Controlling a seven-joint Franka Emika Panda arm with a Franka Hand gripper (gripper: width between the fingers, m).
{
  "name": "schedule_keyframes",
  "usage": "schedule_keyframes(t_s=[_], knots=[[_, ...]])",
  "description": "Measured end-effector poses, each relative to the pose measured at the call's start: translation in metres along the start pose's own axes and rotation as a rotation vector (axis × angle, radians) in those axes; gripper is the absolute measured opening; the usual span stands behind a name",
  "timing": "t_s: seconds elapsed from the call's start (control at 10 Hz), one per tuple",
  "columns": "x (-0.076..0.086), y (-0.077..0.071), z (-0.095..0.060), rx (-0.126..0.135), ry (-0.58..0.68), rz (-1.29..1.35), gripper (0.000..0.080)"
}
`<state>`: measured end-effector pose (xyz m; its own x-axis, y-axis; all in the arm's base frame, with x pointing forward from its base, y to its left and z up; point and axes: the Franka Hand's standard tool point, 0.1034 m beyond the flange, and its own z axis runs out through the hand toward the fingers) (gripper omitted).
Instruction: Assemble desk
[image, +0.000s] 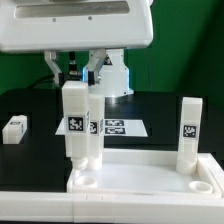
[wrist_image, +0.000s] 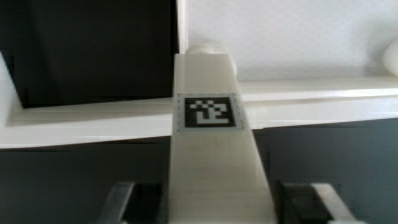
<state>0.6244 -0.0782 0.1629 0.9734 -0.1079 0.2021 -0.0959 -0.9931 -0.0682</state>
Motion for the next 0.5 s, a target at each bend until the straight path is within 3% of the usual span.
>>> schedule_keyframes(t_s=[0.1, 0.2, 0.5], knots=[[0.001, -0.006, 0.000, -0.004, 0.004, 0.008, 0.0284], [0.004, -0.029, -0.002, -0.010, 0.017, -0.009, 0.0284], [-0.001, -0.094, 0.004, 0.016, 0.008, 0.059, 0.0284]])
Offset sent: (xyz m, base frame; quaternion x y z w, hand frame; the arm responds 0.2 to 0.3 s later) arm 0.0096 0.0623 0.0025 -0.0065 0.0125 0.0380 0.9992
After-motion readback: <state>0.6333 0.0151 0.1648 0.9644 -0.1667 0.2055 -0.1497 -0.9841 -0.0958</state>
